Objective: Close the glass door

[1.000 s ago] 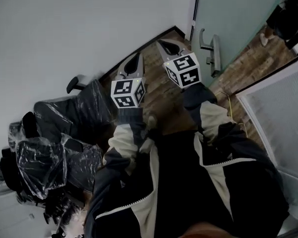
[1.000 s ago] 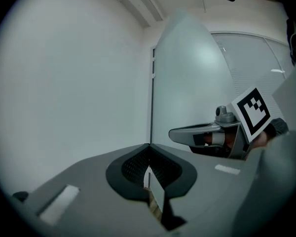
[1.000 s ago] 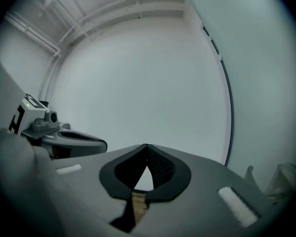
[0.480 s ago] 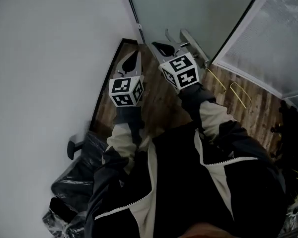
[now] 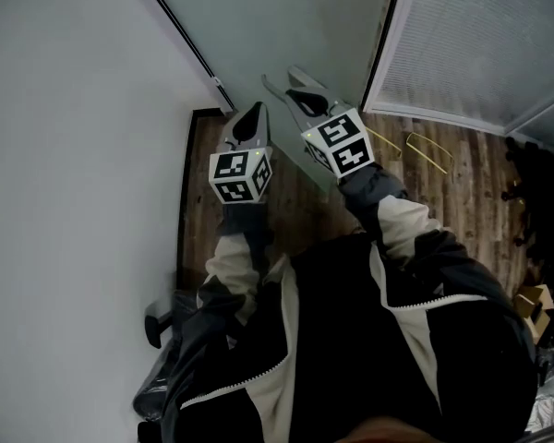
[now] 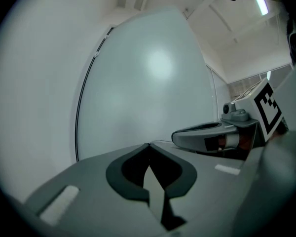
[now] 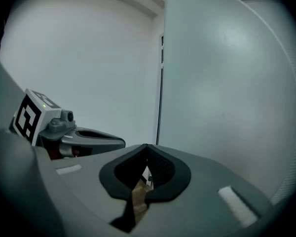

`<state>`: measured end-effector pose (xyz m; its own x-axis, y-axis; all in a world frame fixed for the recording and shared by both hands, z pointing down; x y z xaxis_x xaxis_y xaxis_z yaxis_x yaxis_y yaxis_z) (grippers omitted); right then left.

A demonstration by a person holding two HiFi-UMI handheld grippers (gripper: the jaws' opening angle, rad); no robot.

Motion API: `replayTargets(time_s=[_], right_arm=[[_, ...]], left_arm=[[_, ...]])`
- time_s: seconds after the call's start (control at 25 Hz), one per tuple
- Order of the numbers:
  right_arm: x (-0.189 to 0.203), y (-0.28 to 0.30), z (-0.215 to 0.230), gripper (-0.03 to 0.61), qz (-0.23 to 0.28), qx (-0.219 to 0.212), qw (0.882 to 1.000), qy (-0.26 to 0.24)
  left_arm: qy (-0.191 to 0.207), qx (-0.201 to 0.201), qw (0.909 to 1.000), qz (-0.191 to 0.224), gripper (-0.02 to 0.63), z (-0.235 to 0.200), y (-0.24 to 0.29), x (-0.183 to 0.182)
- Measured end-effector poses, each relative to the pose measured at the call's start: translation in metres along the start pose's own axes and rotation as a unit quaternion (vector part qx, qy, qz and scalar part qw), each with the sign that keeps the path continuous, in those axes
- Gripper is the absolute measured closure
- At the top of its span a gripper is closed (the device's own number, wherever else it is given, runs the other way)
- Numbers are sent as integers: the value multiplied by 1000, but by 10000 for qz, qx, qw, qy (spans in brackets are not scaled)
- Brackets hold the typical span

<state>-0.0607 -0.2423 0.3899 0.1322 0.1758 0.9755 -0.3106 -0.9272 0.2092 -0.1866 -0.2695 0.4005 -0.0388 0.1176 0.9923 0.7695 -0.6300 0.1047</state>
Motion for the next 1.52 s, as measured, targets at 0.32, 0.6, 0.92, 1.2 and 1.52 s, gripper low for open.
replayTargets(time_s=[0.32, 0.6, 0.92, 1.2, 1.52], right_arm=[[0, 4, -22, 543, -1449, 324, 9507, -2722], [42, 49, -15, 342, -3096, 533, 7927, -5225], [55, 72, -16, 446, -3321, 598, 7391, -5829], [65, 89, 0, 445, -3300, 590, 7436, -5785], [64, 77, 49, 440, -3581, 751, 7278, -5800]], left_arm=[[-170, 205, 9996, 137, 611, -7, -3, 3], [-281, 320, 9989, 176, 611, -12, -9, 3], [-361, 350, 9981, 358, 611, -32, -26, 8], [-318, 738, 9961, 377, 611, -34, -12, 18], [-378, 906, 9937, 542, 609, -7, -5, 8]])
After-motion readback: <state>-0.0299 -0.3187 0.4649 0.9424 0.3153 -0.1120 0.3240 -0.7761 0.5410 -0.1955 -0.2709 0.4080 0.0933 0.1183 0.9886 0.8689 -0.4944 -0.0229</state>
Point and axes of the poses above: the fingertips, and each gripper's own axes: y forward along the fingers, z to its right, x out of its underside, the point moved 7 cm from there along -y, backward along the fingers, and after that the axes turned 3 degrees about x, right-handed, at the moved point
